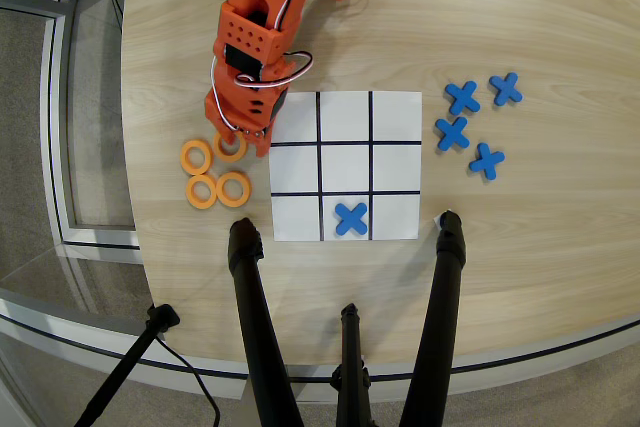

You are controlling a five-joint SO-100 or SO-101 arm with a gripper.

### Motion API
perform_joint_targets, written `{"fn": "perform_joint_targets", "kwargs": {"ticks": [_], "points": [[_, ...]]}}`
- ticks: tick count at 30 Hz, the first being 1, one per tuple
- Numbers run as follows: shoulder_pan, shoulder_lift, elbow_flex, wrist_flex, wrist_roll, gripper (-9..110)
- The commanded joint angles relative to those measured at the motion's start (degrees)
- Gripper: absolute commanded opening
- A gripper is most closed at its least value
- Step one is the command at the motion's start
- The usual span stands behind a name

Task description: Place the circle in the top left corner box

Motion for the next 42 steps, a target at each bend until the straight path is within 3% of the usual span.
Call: {"fn": "perform_joint_targets", "kwargs": {"ticks": [1, 8, 18, 22, 25, 31, 36, 42], "points": [[1.05, 1.32, -0.7, 5.89, -0.88, 18], [4.13, 2.55, -1.32, 16.35, -0.97, 17], [15.12, 2.64, -8.17, 41.4, -7.21, 17], [18.28, 2.37, -8.88, 45.0, -9.49, 16], [18.28, 2.02, -9.05, 45.18, -9.05, 0], [18.19, 2.29, -8.88, 45.18, -9.32, 0], [15.21, 7.21, -8.96, 46.23, -7.38, 0], [-0.44, 25.75, -11.87, 54.05, 0.44, 0]]}}
